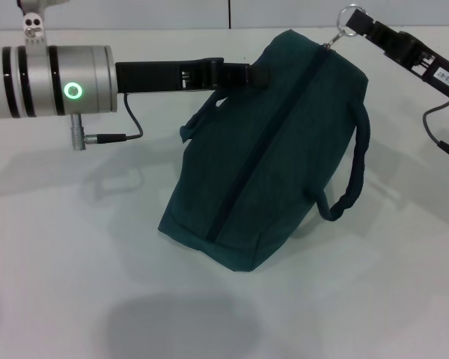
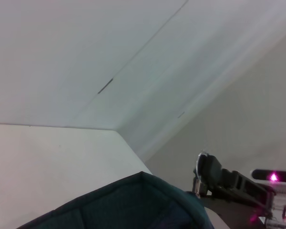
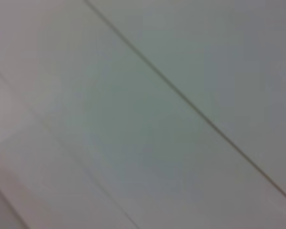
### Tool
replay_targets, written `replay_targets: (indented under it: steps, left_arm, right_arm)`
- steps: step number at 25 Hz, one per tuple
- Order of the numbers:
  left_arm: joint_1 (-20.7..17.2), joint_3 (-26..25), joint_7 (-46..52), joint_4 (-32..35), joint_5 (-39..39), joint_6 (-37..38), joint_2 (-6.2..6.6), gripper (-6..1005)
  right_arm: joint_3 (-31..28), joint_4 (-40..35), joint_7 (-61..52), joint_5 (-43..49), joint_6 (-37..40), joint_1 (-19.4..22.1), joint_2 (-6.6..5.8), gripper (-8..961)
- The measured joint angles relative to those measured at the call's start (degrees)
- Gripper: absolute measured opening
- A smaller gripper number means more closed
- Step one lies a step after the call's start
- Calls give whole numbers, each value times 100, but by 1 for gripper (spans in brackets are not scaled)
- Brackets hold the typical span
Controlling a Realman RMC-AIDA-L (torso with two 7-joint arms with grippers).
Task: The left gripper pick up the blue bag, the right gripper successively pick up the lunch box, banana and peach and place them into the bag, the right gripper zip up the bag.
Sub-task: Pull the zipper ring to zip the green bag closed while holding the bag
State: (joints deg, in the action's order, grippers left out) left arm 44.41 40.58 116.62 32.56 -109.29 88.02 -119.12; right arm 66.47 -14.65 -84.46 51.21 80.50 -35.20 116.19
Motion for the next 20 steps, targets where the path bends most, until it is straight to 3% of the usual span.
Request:
replay_targets:
  steps: [20]
  left_arm:
    - [-300, 249, -370, 18, 508, 434, -3, 49]
  right_arm:
    - [27, 821, -1777, -529, -370, 137, -1, 74]
